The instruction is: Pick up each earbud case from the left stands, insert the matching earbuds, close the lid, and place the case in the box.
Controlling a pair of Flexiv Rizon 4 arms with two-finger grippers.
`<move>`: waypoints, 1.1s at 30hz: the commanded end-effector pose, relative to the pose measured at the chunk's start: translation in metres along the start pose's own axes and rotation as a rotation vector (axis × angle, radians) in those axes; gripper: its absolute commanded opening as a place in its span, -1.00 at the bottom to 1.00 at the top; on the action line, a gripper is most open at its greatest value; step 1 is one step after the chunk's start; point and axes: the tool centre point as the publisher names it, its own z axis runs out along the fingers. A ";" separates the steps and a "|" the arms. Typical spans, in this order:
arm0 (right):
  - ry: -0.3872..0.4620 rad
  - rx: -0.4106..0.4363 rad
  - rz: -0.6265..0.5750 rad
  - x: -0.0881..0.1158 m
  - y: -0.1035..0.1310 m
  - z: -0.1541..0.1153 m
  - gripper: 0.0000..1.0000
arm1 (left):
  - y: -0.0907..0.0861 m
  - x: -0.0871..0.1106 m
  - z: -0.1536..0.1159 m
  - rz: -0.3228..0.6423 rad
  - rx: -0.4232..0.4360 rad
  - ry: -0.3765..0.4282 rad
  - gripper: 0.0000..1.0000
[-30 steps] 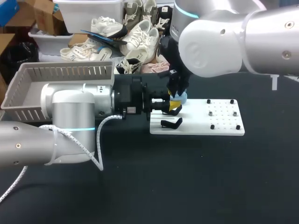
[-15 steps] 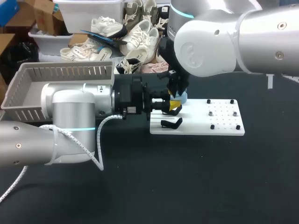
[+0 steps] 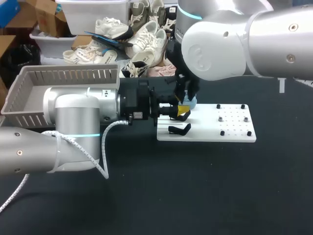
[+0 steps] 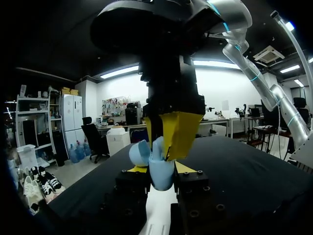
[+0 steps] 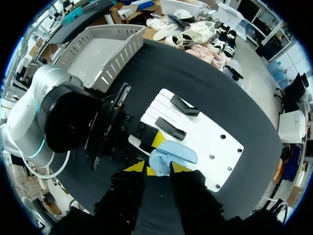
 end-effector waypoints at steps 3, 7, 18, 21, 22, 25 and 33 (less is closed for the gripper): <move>0.002 0.002 0.004 -0.001 -0.003 -0.002 -0.18 | -0.002 0.000 -0.001 0.001 -0.003 -0.001 -1.00; -0.003 0.005 0.002 0.001 -0.003 -0.004 -0.17 | -0.002 0.000 -0.001 0.001 -0.003 -0.001 -1.00; -0.035 0.018 0.005 0.002 -0.004 -0.020 -0.18 | -0.002 0.000 -0.001 0.001 -0.003 -0.001 -1.00; -0.060 0.017 0.025 -0.004 -0.009 -0.029 -0.18 | -0.002 0.000 -0.001 0.001 -0.003 -0.001 -1.00; -0.071 0.014 0.036 -0.007 -0.011 -0.031 -0.18 | -0.002 0.000 -0.001 0.001 -0.003 -0.001 -1.00; -0.086 0.008 0.061 -0.015 -0.018 -0.034 -0.18 | -0.002 0.000 -0.001 0.001 -0.003 -0.001 -1.00; -0.096 -0.006 0.145 -0.035 -0.041 -0.027 -0.18 | -0.002 0.000 -0.001 0.001 -0.003 -0.001 -1.00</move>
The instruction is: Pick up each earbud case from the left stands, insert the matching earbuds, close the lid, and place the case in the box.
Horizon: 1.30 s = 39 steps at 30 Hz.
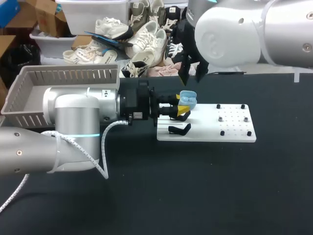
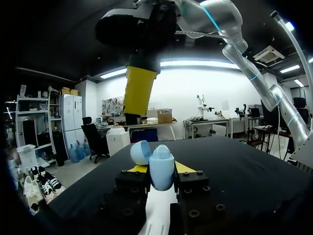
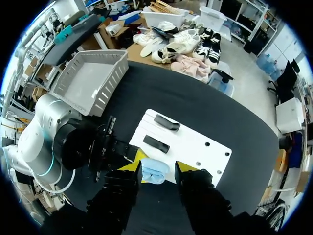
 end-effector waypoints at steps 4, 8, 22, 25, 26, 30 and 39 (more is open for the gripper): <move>0.026 -0.018 0.055 -0.017 -0.017 0.017 -0.18 | -0.001 0.000 0.000 0.001 -0.004 -0.001 -1.00; 0.047 -0.019 0.075 -0.021 -0.024 0.028 -0.18 | -0.001 0.000 0.000 0.001 -0.004 -0.001 -1.00; 0.079 -0.033 0.101 -0.004 -0.020 0.040 -0.19 | -0.001 0.000 0.000 0.001 -0.004 -0.001 -1.00; 0.081 -0.033 0.101 0.001 -0.018 0.039 -0.20 | -0.001 0.000 0.000 0.001 -0.004 -0.001 -1.00; 0.081 -0.032 0.101 0.003 -0.017 0.039 -0.20 | -0.001 0.000 0.000 0.001 -0.004 -0.001 -1.00; 0.075 -0.034 0.107 0.009 -0.016 0.035 -0.20 | -0.001 0.000 0.000 0.001 -0.004 -0.001 -1.00; 0.062 -0.039 0.121 0.021 -0.009 0.028 -0.20 | -0.001 0.000 0.000 0.001 -0.004 -0.001 -1.00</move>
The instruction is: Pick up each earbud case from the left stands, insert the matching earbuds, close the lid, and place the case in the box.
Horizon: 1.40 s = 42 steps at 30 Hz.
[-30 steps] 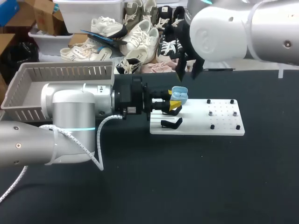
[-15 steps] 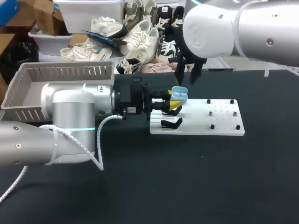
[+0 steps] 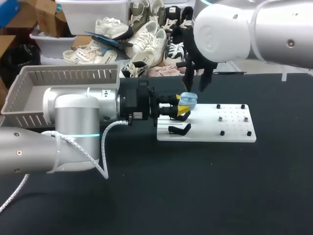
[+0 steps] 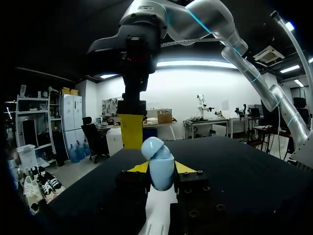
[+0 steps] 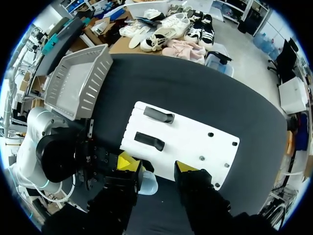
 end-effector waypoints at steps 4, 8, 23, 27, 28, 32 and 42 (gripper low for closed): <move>-0.043 -0.003 0.032 0.018 0.002 -0.006 -0.20 | -0.001 0.000 0.000 0.001 -0.005 -0.001 -1.00; -0.080 -0.039 0.084 0.031 -0.007 -0.019 -0.19 | -0.001 0.000 0.000 0.001 -0.005 -0.001 -1.00; -0.093 -0.048 0.296 0.088 -0.037 -0.028 -0.18 | 0.033 -0.004 -0.083 0.082 -0.142 0.017 -1.00; -0.076 -0.035 0.338 0.097 -0.039 -0.025 -0.17 | 0.046 -0.009 -0.121 0.108 -0.199 0.044 -1.00; -0.074 -0.032 0.347 0.099 -0.038 -0.024 -0.18 | 0.048 -0.010 -0.129 0.113 -0.208 0.050 -1.00; -0.066 -0.030 0.384 0.104 -0.036 -0.021 -0.18 | 0.060 -0.016 -0.160 0.139 -0.255 0.080 -1.00; -0.049 -0.022 0.455 0.115 -0.028 -0.014 -0.17 | 0.090 -0.005 -0.222 0.132 -0.345 0.144 -1.00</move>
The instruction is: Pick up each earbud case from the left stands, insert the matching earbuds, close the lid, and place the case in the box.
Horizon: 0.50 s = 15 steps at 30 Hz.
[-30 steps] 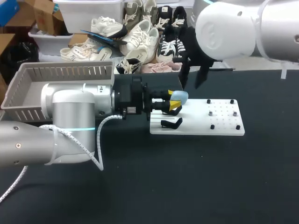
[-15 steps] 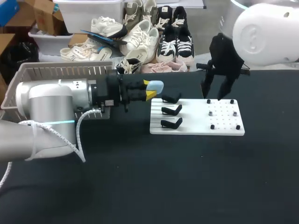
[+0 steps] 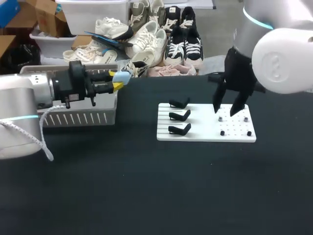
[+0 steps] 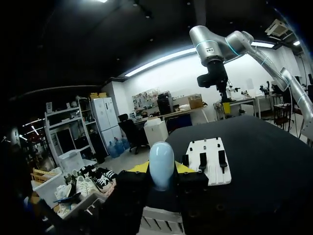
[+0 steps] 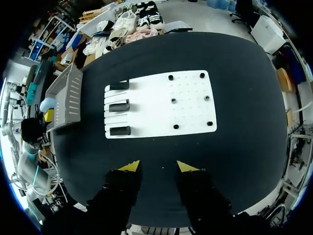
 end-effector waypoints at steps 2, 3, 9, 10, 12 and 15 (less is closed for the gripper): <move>-0.056 0.012 0.029 0.010 0.001 0.002 -0.17 | 0.012 0.012 -0.028 -0.011 -0.049 0.004 -1.00; -0.056 0.012 0.036 0.011 0.000 0.002 -0.17 | 0.016 0.014 -0.029 -0.015 -0.045 0.020 -1.00; -0.050 0.029 0.078 0.020 -0.002 0.001 -0.18 | 0.034 0.037 -0.034 -0.053 -0.044 0.057 -1.00; -0.048 0.033 0.086 0.021 -0.002 0.001 -0.18 | 0.038 0.045 -0.034 -0.065 -0.038 0.065 -1.00; -0.047 0.036 0.094 0.023 -0.002 0.001 -0.18 | 0.040 0.053 -0.034 -0.086 -0.030 0.088 -1.00; -0.044 0.043 0.105 0.026 -0.001 0.001 -0.18 | 0.042 0.065 -0.035 -0.111 -0.026 0.084 -1.00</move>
